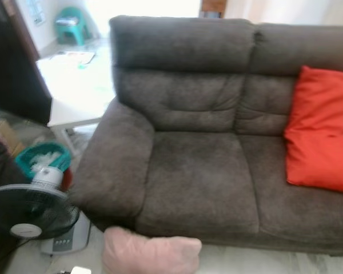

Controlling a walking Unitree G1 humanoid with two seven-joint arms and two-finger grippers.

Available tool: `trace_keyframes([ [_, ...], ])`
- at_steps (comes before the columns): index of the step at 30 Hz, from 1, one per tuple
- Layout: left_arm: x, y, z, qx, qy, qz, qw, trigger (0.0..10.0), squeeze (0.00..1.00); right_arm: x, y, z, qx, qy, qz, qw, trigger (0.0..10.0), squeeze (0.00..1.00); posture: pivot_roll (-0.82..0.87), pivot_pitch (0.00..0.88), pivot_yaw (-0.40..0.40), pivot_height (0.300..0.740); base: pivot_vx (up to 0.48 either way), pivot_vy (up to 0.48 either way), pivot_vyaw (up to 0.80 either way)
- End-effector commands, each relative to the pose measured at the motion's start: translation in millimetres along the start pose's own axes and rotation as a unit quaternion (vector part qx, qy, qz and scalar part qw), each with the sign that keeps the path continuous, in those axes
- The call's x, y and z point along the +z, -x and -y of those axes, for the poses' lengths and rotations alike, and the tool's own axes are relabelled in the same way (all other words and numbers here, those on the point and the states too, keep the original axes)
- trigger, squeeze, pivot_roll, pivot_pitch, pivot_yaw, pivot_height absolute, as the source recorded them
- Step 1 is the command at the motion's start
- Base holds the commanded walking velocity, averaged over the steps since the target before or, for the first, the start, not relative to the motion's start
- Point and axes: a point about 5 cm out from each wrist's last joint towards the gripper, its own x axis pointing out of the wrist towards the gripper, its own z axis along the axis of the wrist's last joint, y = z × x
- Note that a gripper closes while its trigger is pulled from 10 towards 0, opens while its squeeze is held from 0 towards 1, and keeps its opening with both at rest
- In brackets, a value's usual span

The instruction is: Move the pillow to the sofa from floor

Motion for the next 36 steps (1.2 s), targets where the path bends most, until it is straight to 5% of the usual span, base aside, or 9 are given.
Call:
trace_keyframes([
  [1,5.5,-0.9,3.8,-0.004,0.004,0.009,1.0,10.0,0.0,-4.2,0.6,6.2,-0.007,-0.004,-0.005,1.0,10.0,0.0,0.07,0.047,-0.03,0.74,0.0,0.371,0.0],
  [13,5.4,-0.9,3.8,-0.004,0.005,0.009,1.0,10.0,0.0,-4.2,0.7,6.2,-0.006,-0.005,-0.004,1.0,10.0,0.0,0.07,0.048,-0.032,0.74,0.0,0.373,0.0],
  [36,10.8,0.1,2.4,0.008,0.046,0.051,0.998,10.0,0.0,-3.0,0.6,4.4,0.0,0.0,0.001,1.0,10.0,0.0,0.07,0.029,-0.026,0.74,0.0,0.0,0.0],
])
